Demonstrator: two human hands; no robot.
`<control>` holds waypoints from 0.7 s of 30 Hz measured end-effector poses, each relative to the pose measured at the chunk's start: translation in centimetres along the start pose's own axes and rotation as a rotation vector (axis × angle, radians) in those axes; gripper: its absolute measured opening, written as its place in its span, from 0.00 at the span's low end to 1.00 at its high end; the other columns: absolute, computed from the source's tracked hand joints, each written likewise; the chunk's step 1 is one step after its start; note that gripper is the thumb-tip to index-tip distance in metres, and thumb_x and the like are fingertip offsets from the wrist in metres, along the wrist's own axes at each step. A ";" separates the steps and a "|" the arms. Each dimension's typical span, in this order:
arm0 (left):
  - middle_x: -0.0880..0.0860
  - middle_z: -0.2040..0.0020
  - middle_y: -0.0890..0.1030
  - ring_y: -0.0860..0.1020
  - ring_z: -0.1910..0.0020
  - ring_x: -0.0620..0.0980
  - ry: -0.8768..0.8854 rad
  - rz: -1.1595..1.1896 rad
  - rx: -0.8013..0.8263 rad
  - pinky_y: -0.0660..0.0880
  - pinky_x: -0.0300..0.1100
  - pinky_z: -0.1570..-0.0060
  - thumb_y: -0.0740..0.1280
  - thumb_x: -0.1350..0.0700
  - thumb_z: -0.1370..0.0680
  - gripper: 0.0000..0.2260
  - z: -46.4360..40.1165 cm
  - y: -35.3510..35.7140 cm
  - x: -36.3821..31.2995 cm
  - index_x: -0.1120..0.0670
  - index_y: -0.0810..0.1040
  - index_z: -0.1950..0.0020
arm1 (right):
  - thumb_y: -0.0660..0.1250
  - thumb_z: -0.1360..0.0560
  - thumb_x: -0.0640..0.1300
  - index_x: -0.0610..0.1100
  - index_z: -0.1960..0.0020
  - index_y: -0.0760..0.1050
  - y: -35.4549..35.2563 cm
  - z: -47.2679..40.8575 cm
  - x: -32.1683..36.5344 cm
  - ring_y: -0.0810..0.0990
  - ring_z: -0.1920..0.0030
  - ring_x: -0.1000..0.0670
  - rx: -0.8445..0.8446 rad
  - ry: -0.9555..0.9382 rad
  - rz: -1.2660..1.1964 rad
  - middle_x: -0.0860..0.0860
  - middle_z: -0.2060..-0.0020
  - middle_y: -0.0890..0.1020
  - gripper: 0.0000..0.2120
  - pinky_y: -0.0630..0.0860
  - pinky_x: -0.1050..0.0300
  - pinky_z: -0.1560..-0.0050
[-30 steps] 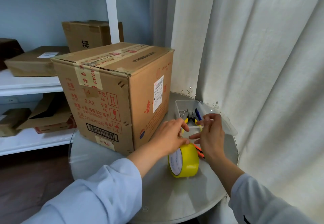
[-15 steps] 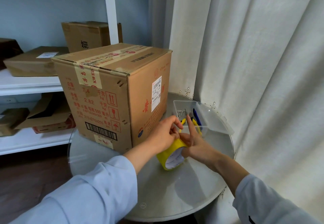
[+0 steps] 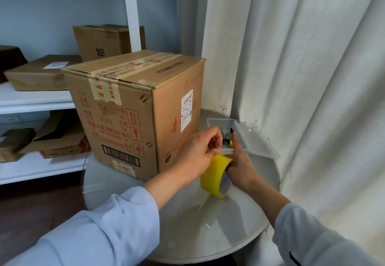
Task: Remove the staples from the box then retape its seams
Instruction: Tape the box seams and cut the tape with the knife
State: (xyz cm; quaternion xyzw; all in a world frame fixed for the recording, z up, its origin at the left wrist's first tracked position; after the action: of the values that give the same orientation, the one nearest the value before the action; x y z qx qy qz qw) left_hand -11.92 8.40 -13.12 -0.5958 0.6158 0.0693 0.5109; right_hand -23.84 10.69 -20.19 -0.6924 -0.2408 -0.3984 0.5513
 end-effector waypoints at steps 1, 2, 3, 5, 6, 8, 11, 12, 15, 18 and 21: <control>0.47 0.63 0.74 0.73 0.61 0.49 0.012 -0.008 -0.013 0.73 0.53 0.55 0.67 0.70 0.30 0.15 0.1 -0.1 -0.1 0.50 0.69 0.61 | 0.58 0.28 0.25 0.47 0.22 0.39 0.0 -0.1 0.1 0.76 0.54 0.46 0.002 0.007 0.009 0.42 0.53 0.80 0.44 0.69 0.58 0.52; 0.47 0.63 0.73 0.73 0.60 0.50 0.029 -0.021 -0.027 0.73 0.54 0.56 0.67 0.70 0.30 0.14 0.3 -0.2 -0.2 0.52 0.69 0.61 | 0.58 0.28 0.26 0.47 0.22 0.39 0.0 -0.2 0.3 0.76 0.52 0.45 0.005 0.011 0.017 0.41 0.50 0.80 0.44 0.69 0.58 0.52; 0.47 0.63 0.73 0.72 0.60 0.50 0.051 -0.036 -0.047 0.72 0.54 0.57 0.66 0.70 0.30 0.14 0.5 -0.4 -0.4 0.52 0.69 0.61 | 0.58 0.27 0.27 0.47 0.22 0.38 0.0 -0.3 0.5 0.76 0.51 0.45 0.010 0.009 0.027 0.40 0.48 0.79 0.43 0.69 0.58 0.51; 0.47 0.63 0.72 0.71 0.60 0.50 0.111 -0.070 -0.097 0.71 0.53 0.59 0.65 0.71 0.32 0.15 0.8 -0.7 -1.0 0.52 0.68 0.62 | 0.59 0.26 0.28 0.46 0.22 0.38 0.0 -0.8 0.7 0.75 0.48 0.46 0.024 0.015 0.046 0.41 0.44 0.78 0.42 0.68 0.59 0.50; 0.46 0.64 0.71 0.71 0.61 0.49 0.145 -0.081 -0.120 0.71 0.52 0.60 0.64 0.72 0.32 0.15 0.9 -1.0 -1.4 0.52 0.67 0.62 | 0.58 0.26 0.28 0.46 0.22 0.38 0.1 -1.0 0.7 0.74 0.47 0.46 0.030 0.027 0.053 0.42 0.43 0.77 0.42 0.67 0.59 0.49; 0.48 0.64 0.71 0.71 0.61 0.50 0.227 -0.098 -0.149 0.70 0.51 0.61 0.62 0.72 0.33 0.15 0.8 -1.3 -2.4 0.52 0.67 0.63 | 0.59 0.26 0.29 0.45 0.22 0.40 -0.5 -1.4 0.4 0.74 0.41 0.42 0.011 0.061 0.062 0.40 0.39 0.75 0.41 0.69 0.56 0.47; 0.49 0.63 0.71 0.72 0.61 0.51 0.284 -0.123 -0.144 0.71 0.50 0.61 0.63 0.72 0.33 0.16 0.3 -1.4 -3.5 0.51 0.67 0.63 | 0.59 0.26 0.28 0.43 0.22 0.41 -1.2 -1.3 0.6 0.72 0.36 0.42 0.007 0.087 0.066 0.38 0.36 0.74 0.40 0.67 0.58 0.44; 0.48 0.63 0.72 0.72 0.61 0.50 0.265 -0.118 -0.146 0.71 0.48 0.61 0.63 0.72 0.33 0.15 0.1 -1.5 -3.4 0.51 0.68 0.62 | 0.59 0.25 0.28 0.43 0.22 0.40 -1.2 -1.3 0.6 0.72 0.36 0.43 0.028 0.097 0.063 0.39 0.36 0.74 0.40 0.66 0.62 0.46; 0.46 0.63 0.74 0.73 0.61 0.44 0.101 -0.063 -0.103 0.71 0.41 0.58 0.66 0.70 0.30 0.12 -0.9 -1.2 -2.0 0.52 0.72 0.58 | 0.61 0.25 0.28 0.45 0.22 0.36 -1.2 -1.2 0.4 0.75 0.39 0.44 0.052 0.133 0.043 0.39 0.38 0.76 0.44 0.68 0.62 0.47; 0.45 0.64 0.75 0.74 0.63 0.43 -0.087 -0.028 -0.030 0.73 0.41 0.57 0.66 0.67 0.28 0.13 -2.4 -0.8 0.5 0.49 0.74 0.53 | 0.67 0.28 0.29 0.51 0.23 0.34 -0.8 -1.0 -0.8 0.81 0.49 0.41 0.076 0.137 0.024 0.42 0.55 0.81 0.51 0.75 0.47 0.42; 0.45 0.62 0.77 0.75 0.61 0.44 -0.109 -0.100 0.003 0.74 0.43 0.54 0.64 0.65 0.25 0.12 -2.5 -0.3 1.6 0.47 0.75 0.52 | 0.69 0.29 0.34 0.55 0.23 0.36 -0.9 -0.7 -1.9 0.79 0.55 0.41 0.073 0.113 0.063 0.44 0.64 0.78 0.51 0.76 0.44 0.47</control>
State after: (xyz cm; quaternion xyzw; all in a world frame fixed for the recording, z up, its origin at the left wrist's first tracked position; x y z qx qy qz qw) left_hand -12.64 5.56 -12.90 -0.6204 0.5567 0.0753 0.5473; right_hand -25.78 10.47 -21.17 -0.6555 -0.2021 -0.4102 0.6010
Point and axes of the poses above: each hand's wrist, its own z-axis away from the middle knuckle, its own y-axis out of the palm, x = y × z, the point moved 8 cm from there along -z, towards the middle knuckle
